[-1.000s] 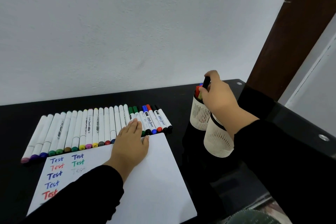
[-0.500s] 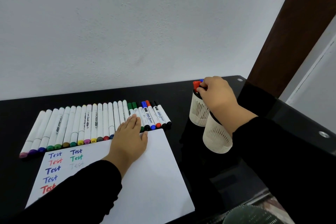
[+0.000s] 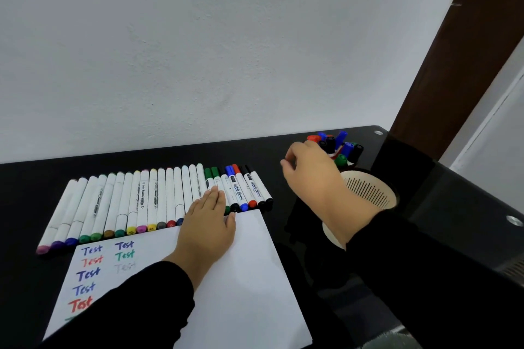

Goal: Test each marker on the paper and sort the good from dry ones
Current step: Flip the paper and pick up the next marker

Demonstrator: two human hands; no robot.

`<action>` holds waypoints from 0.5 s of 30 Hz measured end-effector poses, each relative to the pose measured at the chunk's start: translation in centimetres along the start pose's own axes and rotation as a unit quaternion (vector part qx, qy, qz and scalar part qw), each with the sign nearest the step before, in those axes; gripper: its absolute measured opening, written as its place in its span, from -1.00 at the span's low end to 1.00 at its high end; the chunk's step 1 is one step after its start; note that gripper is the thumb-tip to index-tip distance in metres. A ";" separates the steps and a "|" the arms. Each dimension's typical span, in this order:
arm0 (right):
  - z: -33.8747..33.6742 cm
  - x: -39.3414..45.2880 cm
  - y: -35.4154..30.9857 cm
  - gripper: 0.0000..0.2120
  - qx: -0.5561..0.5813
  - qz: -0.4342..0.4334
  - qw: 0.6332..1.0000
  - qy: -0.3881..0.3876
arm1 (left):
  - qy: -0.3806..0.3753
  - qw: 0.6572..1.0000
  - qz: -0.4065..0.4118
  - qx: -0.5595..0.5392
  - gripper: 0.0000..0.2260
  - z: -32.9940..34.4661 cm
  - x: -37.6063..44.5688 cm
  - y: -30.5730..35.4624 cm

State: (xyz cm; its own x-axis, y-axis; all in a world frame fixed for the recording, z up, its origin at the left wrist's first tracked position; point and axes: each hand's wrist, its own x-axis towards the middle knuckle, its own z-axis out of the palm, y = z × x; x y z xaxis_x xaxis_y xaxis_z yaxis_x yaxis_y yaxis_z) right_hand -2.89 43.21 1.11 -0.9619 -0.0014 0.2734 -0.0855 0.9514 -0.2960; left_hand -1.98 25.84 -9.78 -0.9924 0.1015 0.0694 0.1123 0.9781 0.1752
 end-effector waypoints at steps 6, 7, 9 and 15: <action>4.2 0.6 -0.3 -0.83 0.031 0.051 0.995 -0.083 | 0.034 0.999 0.004 -0.014 -0.49 0.5 0.1 -0.2; 4.9 0.9 -0.3 -0.82 0.038 0.063 0.993 -0.092 | 0.047 0.999 0.007 -0.018 -0.49 0.6 0.1 -0.3; 5.9 1.2 -0.1 -0.78 0.049 0.087 0.989 -0.113 | 0.069 0.997 0.017 -0.018 -0.49 0.9 0.0 -0.5; 8.5 2.4 0.5 -0.73 0.031 0.132 0.975 -0.178 | 0.100 0.994 0.039 -0.035 -0.51 1.7 0.0 -0.9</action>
State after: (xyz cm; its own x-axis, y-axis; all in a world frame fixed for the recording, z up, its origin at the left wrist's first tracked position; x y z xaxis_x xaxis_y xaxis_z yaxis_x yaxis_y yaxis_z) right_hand -7.49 41.05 -6.15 -0.9806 0.1241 -0.1520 0.1729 0.9129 -0.3699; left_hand -2.20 25.29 -11.60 -0.9516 0.1310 0.2779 0.1983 0.9528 0.2300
